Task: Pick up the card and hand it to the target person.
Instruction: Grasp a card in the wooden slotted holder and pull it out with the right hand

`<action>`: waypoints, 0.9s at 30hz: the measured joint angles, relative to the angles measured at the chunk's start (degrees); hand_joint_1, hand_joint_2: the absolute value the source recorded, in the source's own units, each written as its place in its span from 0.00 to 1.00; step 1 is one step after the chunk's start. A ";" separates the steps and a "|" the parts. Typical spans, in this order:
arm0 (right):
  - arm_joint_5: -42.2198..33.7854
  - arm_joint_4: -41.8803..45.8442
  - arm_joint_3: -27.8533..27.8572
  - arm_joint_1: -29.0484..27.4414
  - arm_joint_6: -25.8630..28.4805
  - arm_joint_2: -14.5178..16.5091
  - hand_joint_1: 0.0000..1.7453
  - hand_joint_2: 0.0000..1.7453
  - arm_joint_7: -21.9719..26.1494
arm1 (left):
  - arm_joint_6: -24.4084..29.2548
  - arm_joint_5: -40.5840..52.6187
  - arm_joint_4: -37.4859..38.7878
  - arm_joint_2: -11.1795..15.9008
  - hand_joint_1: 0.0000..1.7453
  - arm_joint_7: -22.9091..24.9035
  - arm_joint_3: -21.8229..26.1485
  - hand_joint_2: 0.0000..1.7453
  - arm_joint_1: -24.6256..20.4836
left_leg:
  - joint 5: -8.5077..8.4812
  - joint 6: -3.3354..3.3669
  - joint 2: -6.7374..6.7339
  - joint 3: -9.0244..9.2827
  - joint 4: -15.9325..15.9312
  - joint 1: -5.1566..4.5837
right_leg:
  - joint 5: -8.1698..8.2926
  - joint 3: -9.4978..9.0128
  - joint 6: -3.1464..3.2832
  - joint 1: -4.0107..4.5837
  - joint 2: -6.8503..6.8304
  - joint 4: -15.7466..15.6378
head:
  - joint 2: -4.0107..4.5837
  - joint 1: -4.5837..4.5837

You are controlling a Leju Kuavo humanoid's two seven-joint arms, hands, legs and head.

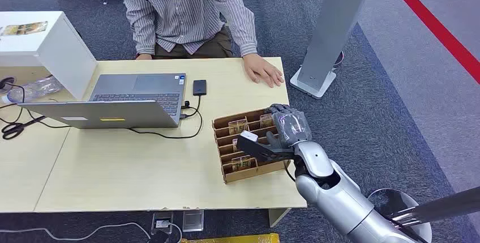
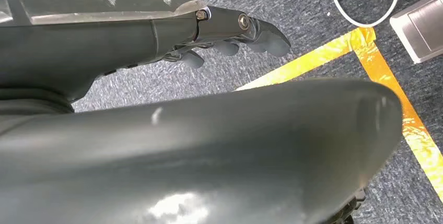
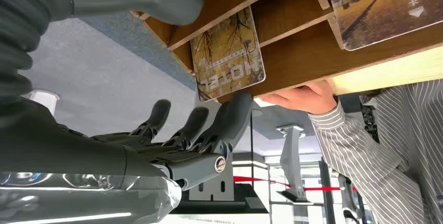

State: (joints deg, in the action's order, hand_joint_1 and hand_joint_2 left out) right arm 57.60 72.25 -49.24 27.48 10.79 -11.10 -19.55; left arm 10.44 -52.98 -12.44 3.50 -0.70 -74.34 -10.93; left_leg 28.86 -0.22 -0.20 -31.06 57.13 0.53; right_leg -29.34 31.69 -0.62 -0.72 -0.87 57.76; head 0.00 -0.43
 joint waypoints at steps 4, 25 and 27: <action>-0.04 -0.32 -0.20 0.48 0.12 0.00 0.53 1.00 -0.06 | 0.14 0.00 0.00 0.00 0.00 -0.04 0.00 0.00 0.00 | 0.00 0.00 0.00 0.00 0.00 0.00 | 0.00 0.00 0.00 0.00 0.00 0.00 | -0.01 0.00; -0.11 -1.38 -0.77 0.89 0.33 0.02 0.83 1.00 -0.16 | 0.21 0.00 0.00 0.00 0.00 -0.04 0.00 0.00 0.01 | 0.00 0.00 0.00 0.00 0.00 0.00 | 0.00 0.00 0.00 0.00 0.00 0.00 | 0.00 0.01; -0.16 -1.42 -0.78 1.00 0.42 0.04 0.85 1.00 -0.14 | 0.21 0.00 0.00 0.00 0.00 -0.04 0.00 0.00 0.01 | 0.00 0.00 0.00 0.00 0.00 0.00 | 0.00 0.00 0.00 0.00 0.00 0.00 | -0.01 0.02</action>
State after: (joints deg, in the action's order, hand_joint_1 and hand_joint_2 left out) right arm 57.44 70.83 -50.02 28.47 11.20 -11.07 -19.69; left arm 10.64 -52.98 -12.44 3.50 -0.74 -74.34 -10.92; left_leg 28.86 -0.22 -0.19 -31.06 57.13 0.53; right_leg -29.34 31.69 -0.62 -0.72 -0.87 57.76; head -0.01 -0.40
